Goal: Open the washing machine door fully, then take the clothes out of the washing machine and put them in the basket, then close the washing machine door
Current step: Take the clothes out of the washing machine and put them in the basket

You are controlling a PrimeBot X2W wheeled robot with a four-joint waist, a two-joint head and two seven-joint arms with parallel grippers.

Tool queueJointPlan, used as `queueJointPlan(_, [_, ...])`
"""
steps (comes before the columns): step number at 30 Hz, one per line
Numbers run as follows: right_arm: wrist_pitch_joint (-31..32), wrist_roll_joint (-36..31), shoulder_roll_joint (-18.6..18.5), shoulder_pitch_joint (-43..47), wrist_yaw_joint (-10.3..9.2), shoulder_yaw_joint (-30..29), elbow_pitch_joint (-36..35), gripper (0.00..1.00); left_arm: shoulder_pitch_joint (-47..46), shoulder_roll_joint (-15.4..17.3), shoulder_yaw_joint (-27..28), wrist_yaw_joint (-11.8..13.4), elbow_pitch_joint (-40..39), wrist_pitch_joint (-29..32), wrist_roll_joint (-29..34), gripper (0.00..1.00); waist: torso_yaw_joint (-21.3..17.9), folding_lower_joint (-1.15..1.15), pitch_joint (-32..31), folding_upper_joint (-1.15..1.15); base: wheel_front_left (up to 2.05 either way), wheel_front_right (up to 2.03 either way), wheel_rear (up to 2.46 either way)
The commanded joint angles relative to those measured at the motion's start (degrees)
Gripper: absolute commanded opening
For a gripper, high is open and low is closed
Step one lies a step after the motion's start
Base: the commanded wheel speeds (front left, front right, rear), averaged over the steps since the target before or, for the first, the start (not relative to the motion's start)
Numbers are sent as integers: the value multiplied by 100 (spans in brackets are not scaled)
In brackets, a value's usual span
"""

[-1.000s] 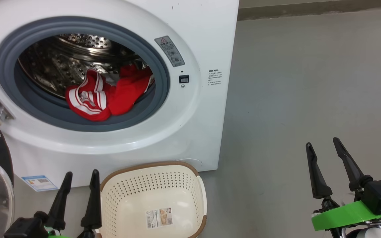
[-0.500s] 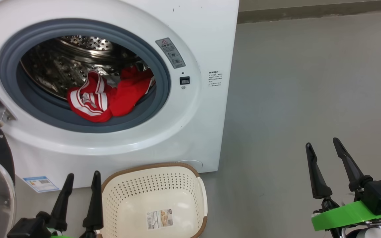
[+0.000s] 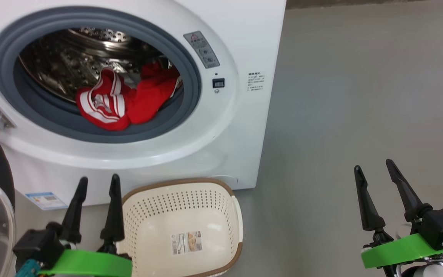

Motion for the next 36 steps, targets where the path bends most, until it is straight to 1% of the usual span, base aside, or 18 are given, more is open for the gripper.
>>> queueJointPlan(1, [-36,-51,-45,-191,28,155,-184,100,-330,64,152,56,-107,-65,108,100,40,0,137,0,0,0,0])
queueJointPlan(5, [-36,-74,-45,-326,28,177,-213,100,-666,62,113,92,-51,-83,168,100,108,0,450,0,0,0,0])
queueJointPlan(12, [-36,-54,-45,-501,28,248,-254,100,-1153,103,86,50,142,-109,196,100,181,0,831,0,0,0,0])
queueJointPlan(22, [-36,7,-45,-826,28,274,-368,100,-2175,157,160,-15,584,-211,259,100,259,0,1523,0,0,0,0])
queueJointPlan(36, [-36,131,-45,-1257,28,355,-672,100,-3581,349,385,47,1585,-267,524,100,60,0,2389,0,0,0,0])
